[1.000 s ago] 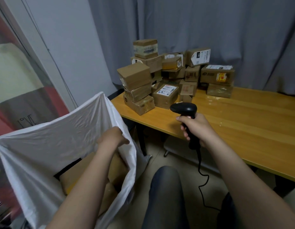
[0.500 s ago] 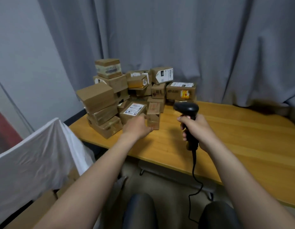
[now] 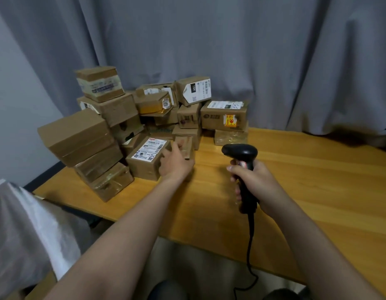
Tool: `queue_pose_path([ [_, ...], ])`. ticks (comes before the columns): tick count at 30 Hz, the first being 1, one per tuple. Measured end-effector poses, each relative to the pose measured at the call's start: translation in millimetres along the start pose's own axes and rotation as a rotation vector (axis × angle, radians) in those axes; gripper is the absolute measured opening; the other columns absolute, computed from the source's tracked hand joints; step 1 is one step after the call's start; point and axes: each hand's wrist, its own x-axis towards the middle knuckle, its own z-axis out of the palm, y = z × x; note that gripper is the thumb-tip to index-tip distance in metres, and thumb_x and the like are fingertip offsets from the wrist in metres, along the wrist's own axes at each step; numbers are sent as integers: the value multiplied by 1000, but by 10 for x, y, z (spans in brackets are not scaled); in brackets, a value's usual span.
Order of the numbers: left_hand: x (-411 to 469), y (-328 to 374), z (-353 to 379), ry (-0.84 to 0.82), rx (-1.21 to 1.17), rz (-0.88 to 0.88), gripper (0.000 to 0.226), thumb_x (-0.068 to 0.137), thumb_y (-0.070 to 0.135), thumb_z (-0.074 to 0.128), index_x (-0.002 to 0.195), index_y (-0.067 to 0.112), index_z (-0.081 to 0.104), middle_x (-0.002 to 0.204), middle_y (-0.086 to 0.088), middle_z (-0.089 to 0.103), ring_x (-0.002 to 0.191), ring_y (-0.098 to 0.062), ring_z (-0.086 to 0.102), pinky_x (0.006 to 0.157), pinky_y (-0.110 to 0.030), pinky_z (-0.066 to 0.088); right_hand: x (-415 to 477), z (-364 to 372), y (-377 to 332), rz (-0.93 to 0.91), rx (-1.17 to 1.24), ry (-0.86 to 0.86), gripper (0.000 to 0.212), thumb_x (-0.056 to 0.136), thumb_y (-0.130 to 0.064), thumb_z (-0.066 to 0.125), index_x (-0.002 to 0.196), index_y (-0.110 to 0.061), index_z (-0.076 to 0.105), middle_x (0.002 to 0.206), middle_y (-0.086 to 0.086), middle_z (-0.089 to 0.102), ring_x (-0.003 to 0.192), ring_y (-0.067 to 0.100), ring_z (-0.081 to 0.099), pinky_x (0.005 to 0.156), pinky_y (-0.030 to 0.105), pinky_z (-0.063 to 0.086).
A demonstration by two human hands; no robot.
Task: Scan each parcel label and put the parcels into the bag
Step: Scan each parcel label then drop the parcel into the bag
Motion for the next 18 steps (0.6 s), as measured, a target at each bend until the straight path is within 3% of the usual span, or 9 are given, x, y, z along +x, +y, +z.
queue_pose_path([
  [5, -70, -183, -32, -13, -118, 60, 84, 77, 40, 83, 147, 28, 39, 143, -3, 54, 124, -28, 59, 101, -46, 53, 18, -31, 47, 19, 32, 10, 13, 100, -20, 69, 109, -12, 64, 76, 4, 64, 53, 15, 58, 51, 33, 52],
  [8, -291, -234, -113, -53, -43, 148, 79, 75, 34, 85, 145, 22, 50, 136, -1, 62, 117, -21, 62, 88, -34, 54, -70, 2, 74, 43, 30, 18, 16, 100, -20, 69, 112, -11, 65, 76, 4, 64, 53, 16, 58, 51, 33, 51],
  [10, -536, -266, -166, -92, -50, 201, 78, 75, 27, 86, 145, 22, 51, 135, -1, 59, 117, -21, 61, 86, -31, 51, -177, 32, 97, 40, 24, 28, 15, 99, -20, 69, 112, -12, 64, 78, 5, 65, 52, 15, 58, 49, 30, 51],
  [13, -950, -359, -252, -115, -10, 315, 80, 75, 22, 86, 146, 24, 49, 133, 0, 55, 124, -20, 54, 98, -32, 48, -395, 37, 138, 43, 15, 58, 14, 99, -20, 69, 112, -15, 64, 77, 4, 65, 52, 14, 58, 49, 29, 50],
  [18, -1558, -534, -285, -154, 79, 496, 82, 78, 32, 84, 147, 37, 41, 130, 4, 43, 126, -20, 41, 98, -34, 45, -778, -4, 319, 51, 25, 81, 14, 100, -17, 68, 112, -11, 64, 76, 4, 64, 51, 14, 56, 48, 29, 47],
])
